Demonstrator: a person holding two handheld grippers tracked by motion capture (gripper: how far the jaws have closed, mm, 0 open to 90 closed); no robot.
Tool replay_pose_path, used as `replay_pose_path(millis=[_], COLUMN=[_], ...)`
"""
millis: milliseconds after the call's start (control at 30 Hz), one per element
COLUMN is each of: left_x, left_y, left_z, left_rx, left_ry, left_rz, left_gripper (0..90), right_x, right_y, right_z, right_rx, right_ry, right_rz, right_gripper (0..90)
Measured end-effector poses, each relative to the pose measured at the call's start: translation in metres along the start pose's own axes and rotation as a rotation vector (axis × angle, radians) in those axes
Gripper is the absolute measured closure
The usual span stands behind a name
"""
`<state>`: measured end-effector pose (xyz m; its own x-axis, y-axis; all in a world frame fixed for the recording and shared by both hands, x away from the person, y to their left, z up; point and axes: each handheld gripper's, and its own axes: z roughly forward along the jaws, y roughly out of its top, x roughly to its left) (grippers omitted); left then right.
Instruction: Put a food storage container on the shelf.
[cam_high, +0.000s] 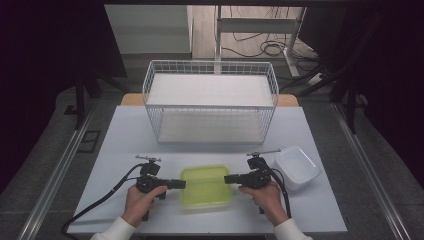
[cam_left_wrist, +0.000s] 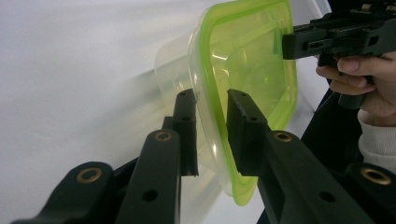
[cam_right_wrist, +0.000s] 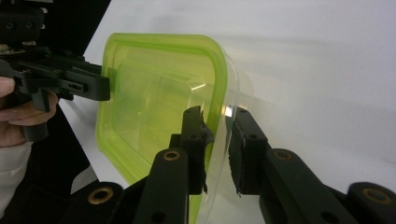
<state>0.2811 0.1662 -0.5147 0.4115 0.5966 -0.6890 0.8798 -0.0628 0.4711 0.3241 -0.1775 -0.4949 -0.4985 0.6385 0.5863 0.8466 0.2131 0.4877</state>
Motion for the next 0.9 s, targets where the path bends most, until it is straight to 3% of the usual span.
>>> replay_pose_path(millis=[200,333,600,800,900], left_x=[-0.002,-0.004,-0.008,-0.012,-0.02], left_y=[0.003,0.005,0.004,0.004,0.006], left_z=[-0.006,-0.011,-0.016,-0.021,-0.023], left_rx=[-0.041,-0.049,-0.063,-0.088,-0.085], left_ry=[-0.019,-0.005,-0.006,-0.001,0.036], left_rz=[0.016,0.033,0.055,0.074,0.121], left_gripper=[79.4,80.0,80.0,80.1,80.2], right_x=[0.002,0.011,0.017,0.025,0.028], right_y=[0.001,0.0,0.002,0.003,0.003], right_z=[-0.005,-0.005,-0.01,-0.013,-0.016], right_rx=[-0.019,-0.023,-0.051,-0.054,-0.064], right_ry=[0.012,-0.025,-0.019,-0.043,-0.048], right_rz=[-0.022,-0.075,-0.115,-0.159,-0.185], right_gripper=[79.7,79.6,79.6,79.5,79.5])
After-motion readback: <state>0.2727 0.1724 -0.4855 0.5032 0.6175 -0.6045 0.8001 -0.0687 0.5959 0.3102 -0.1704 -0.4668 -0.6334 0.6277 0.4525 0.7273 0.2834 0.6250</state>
